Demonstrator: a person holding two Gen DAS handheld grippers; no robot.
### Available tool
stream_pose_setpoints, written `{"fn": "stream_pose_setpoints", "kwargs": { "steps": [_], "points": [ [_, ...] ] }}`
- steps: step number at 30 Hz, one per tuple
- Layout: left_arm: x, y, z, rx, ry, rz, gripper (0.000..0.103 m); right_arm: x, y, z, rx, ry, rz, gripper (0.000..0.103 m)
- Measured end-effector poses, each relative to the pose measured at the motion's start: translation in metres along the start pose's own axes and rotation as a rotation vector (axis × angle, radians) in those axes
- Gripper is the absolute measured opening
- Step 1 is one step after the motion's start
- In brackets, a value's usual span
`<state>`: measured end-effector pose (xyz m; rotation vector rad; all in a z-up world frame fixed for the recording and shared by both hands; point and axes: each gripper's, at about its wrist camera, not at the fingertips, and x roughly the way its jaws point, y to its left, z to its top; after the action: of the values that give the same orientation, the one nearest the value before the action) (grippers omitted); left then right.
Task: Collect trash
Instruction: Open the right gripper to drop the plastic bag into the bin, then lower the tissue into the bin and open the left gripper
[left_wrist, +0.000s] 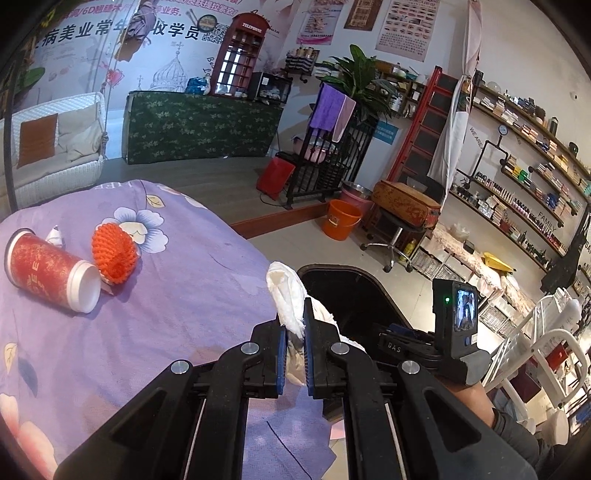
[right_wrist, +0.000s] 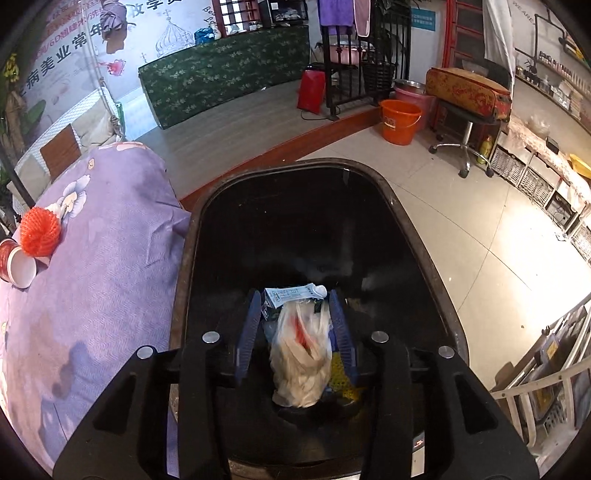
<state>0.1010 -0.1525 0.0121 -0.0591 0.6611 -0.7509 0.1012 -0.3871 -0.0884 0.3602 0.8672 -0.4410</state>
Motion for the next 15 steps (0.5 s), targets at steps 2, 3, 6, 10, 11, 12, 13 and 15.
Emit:
{"fn": "stream_pose_setpoints", "kwargs": {
  "steps": [2,3,6,10,11,12,13,15],
  "points": [
    [0.003,-0.002,0.0,0.001,0.008,-0.006,0.008,-0.002,-0.001,-0.001,0.007,-0.002,0.006,0.044],
    [0.005,-0.004,0.0,0.005,0.014,-0.011,0.008,-0.003,-0.001,-0.001,0.009,-0.005,0.005,0.045],
    [0.013,-0.01,0.002,0.013,0.03,-0.026,0.008,-0.006,-0.003,0.001,0.013,-0.013,0.009,0.047],
    [0.031,-0.022,0.004,0.02,0.072,-0.07,0.008,-0.016,-0.011,0.006,0.033,-0.039,0.008,0.055],
    [0.036,-0.026,0.004,0.027,0.084,-0.079,0.008,-0.02,-0.014,0.007,0.043,-0.046,0.008,0.055],
    [0.042,-0.03,0.004,0.037,0.094,-0.085,0.008,-0.023,-0.016,0.008,0.048,-0.051,0.006,0.055],
    [0.049,-0.036,0.003,0.054,0.104,-0.09,0.008,-0.027,-0.019,0.009,0.054,-0.057,0.002,0.055],
    [0.063,-0.046,0.001,0.084,0.132,-0.111,0.008,-0.034,-0.022,0.011,0.064,-0.071,-0.001,0.059]
  ]
}}
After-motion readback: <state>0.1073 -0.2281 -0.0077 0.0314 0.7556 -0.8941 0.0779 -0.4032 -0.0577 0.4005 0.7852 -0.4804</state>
